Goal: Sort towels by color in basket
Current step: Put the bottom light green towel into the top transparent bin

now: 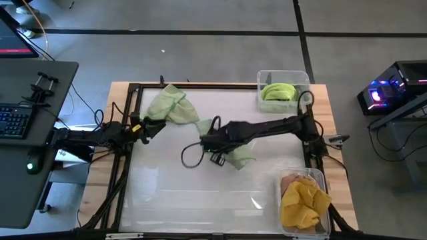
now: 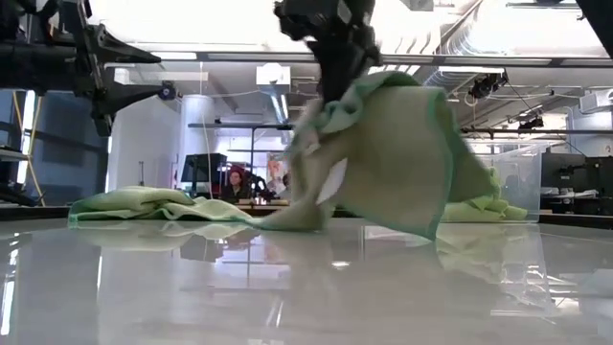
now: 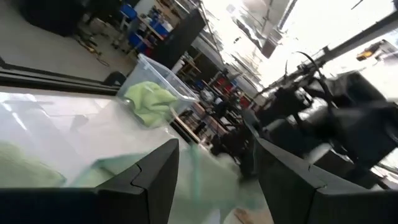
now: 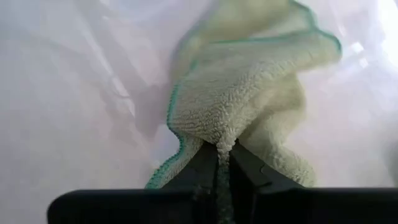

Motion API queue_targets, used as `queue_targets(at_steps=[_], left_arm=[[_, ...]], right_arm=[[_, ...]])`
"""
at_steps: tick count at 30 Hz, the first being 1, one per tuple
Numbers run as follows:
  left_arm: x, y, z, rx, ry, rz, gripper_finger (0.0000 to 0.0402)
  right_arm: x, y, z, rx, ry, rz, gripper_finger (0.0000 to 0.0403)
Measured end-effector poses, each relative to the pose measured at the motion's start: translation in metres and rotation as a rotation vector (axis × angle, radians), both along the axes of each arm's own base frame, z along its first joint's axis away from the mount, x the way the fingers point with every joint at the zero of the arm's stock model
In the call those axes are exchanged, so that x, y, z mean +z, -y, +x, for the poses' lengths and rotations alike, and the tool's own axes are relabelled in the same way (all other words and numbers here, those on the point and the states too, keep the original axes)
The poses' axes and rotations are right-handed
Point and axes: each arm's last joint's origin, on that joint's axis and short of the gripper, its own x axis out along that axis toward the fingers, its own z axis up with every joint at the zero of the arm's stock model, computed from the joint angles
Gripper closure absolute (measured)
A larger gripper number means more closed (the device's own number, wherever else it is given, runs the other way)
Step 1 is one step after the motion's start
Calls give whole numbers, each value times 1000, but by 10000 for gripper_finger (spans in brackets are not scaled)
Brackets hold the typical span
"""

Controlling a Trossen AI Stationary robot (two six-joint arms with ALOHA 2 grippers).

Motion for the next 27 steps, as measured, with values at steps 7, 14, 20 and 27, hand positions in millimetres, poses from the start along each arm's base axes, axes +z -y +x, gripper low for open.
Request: queue_targets(at_steps=[7,14,20,27], left_arm=[[0,-1,0,31,5,-4,207],[1,-1,0,27,7,-4,207],[0,-1,0,29,5,-4,207],[0,-1,0,54,-3,-7,207]], right_arm=[[-14,-16,26,186,125,167,393],[4,-17,8,38,5,672,392],[3,1,-28,-386,-351,581,397],[2,13,1,-317,-12,437,395]])
